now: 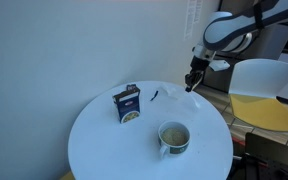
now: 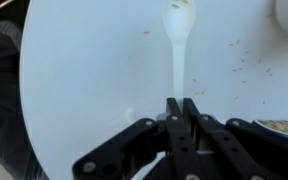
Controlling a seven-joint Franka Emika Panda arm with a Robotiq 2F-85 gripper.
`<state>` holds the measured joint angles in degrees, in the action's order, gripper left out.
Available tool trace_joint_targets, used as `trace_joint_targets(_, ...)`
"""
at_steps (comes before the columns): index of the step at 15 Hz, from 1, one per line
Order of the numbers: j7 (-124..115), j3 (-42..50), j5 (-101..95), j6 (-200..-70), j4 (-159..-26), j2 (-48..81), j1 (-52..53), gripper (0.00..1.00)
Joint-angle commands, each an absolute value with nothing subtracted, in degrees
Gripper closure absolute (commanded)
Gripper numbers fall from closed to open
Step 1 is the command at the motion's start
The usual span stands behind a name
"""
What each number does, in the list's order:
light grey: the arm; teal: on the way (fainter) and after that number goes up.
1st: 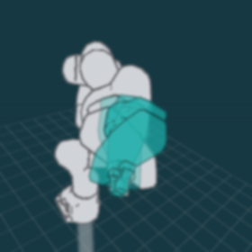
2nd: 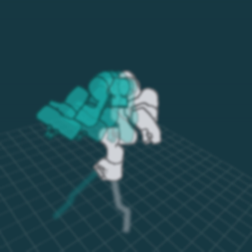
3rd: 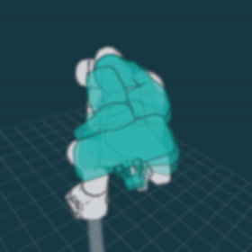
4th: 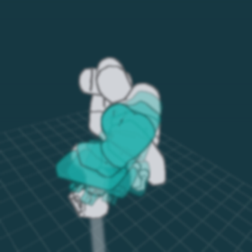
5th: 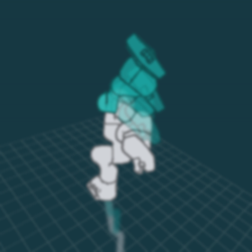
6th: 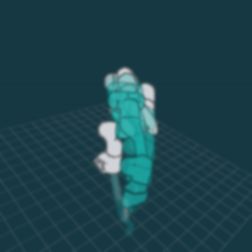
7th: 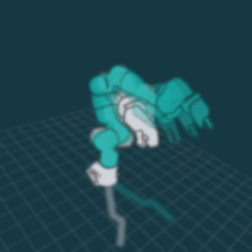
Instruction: Pour the contents in the clear cup into the white and green mug
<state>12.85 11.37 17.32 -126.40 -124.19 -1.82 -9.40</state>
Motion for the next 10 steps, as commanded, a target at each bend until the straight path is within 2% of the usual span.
trace_joint_targets(1,3.81,10.0,15.87,-111.92,-114.23,1.53,-8.78,0.97)
trace_joint_targets(10,-10.14,8.81,13.14,-104.82,-104.09,12.3,-8.42,0.97)
